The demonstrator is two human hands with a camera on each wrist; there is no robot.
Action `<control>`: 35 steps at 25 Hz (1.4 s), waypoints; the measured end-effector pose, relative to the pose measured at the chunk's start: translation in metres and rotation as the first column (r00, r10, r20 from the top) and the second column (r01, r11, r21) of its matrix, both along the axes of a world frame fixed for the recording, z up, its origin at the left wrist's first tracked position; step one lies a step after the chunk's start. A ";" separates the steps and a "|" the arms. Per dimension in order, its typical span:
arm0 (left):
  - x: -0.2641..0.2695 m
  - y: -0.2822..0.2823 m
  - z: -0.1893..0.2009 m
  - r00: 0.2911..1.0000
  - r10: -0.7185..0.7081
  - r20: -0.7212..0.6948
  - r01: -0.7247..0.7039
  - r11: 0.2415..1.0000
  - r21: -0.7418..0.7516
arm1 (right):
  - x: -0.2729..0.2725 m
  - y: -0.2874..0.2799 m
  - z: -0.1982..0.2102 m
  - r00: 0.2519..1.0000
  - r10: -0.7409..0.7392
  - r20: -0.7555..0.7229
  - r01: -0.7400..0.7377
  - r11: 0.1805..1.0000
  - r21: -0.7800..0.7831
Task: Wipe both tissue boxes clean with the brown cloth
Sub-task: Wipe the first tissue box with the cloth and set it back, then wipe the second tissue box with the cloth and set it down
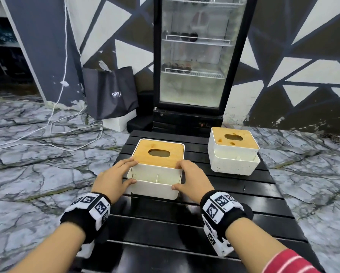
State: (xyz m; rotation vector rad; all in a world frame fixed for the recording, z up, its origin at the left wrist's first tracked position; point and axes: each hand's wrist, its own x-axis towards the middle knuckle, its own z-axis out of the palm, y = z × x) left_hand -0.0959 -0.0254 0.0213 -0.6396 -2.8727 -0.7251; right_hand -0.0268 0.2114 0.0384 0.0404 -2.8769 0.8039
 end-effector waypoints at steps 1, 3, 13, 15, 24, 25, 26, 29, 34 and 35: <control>-0.012 0.002 0.001 1.000 0.002 0.010 -0.002 1.000 0.009 | -0.011 0.001 0.000 1.000 -0.013 -0.003 0.013 1.000 -0.010; -0.037 0.005 0.002 1.000 0.000 0.030 -0.001 1.000 0.029 | -0.034 0.003 0.002 1.000 -0.021 -0.009 0.021 1.000 -0.012; -0.120 0.020 0.003 0.999 0.001 0.039 -0.002 0.999 0.034 | -0.119 0.016 0.006 0.999 -0.032 0.009 0.032 0.999 -0.007; -0.126 0.021 0.002 1.000 0.005 0.030 -0.006 0.999 0.034 | -0.126 0.016 0.005 0.999 -0.035 0.007 0.035 0.999 -0.002; -0.128 0.016 0.005 1.000 -0.017 0.006 0.017 1.000 -0.019 | -0.124 0.013 0.003 0.999 -0.034 -0.013 0.034 0.999 -0.011; -0.128 0.016 0.006 1.000 -0.018 0.004 0.019 1.000 -0.023 | -0.123 0.012 0.003 0.999 -0.033 -0.016 0.033 0.999 -0.017; -0.127 0.016 0.005 1.000 -0.017 0.004 0.017 0.999 -0.028 | -0.122 0.012 0.003 0.999 -0.034 -0.017 0.033 0.999 -0.021; -0.126 0.019 0.006 1.000 -0.009 0.012 0.010 0.999 -0.030 | -0.122 0.011 0.003 1.000 -0.026 -0.011 0.026 1.000 -0.015; -0.121 0.028 0.014 0.997 0.062 -0.055 -0.072 0.978 -0.196 | -0.112 0.020 0.013 1.000 0.010 0.007 -0.009 1.000 -0.028; -0.117 0.034 0.018 0.993 0.075 -0.094 -0.093 0.974 -0.204 | -0.108 0.026 0.019 1.000 -0.008 -0.024 0.007 0.999 -0.046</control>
